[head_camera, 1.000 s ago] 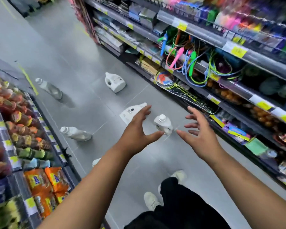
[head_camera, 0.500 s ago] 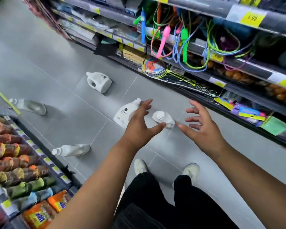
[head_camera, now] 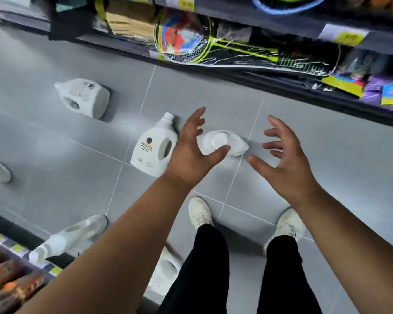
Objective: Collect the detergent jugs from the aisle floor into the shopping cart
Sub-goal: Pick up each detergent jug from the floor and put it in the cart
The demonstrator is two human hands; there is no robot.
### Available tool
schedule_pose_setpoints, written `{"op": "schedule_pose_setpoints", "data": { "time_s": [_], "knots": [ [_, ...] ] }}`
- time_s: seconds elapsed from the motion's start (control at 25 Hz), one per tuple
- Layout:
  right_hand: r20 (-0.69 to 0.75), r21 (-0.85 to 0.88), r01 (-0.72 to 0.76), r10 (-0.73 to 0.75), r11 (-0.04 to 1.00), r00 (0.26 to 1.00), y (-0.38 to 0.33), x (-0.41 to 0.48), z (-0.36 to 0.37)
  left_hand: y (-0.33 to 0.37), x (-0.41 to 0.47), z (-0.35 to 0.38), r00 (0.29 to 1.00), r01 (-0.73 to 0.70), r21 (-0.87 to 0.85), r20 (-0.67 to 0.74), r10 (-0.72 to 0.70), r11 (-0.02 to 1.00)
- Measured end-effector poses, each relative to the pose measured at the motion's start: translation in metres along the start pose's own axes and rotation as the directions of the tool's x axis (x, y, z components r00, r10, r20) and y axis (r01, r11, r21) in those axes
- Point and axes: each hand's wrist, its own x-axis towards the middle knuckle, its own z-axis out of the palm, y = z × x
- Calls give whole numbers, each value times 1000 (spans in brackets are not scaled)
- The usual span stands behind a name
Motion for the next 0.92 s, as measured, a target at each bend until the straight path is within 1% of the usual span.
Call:
{"op": "schedule_pose_setpoints", "data": {
  "time_s": [0.08,0.16,0.24,0.36,0.48,0.6,0.76,0.84,0.92],
  "knots": [
    [-46,-19,-20,19,1000,999,47,21,22,-46,26,16,1000,-6,-8,-11,6,1000],
    [-63,-93,-28,22,995,998,96,39,38,-88,46,37,999,-14,21,29,13,1000],
    [-60,-154,-42,33,987,998,137,54,46,-120,61,59,996,-69,57,59,66,996],
    [-44,-191,-80,73,978,996,183,70,57,-151,79,91,983,-172,88,77,166,981],
    [3,-179,-70,72,981,997,215,86,75,-177,97,112,959,-282,128,77,274,951],
    [46,-168,-49,57,985,997,241,107,96,-199,109,121,929,-367,183,24,369,912],
    [114,-205,-8,32,979,993,275,135,116,-212,123,129,884,-460,184,5,467,869],
    [114,-170,6,13,985,993,285,146,121,-215,128,132,862,-490,210,-25,505,846],
    [95,-130,14,-2,991,996,289,154,124,-214,131,133,855,-491,196,-79,513,849]
  ]
}}
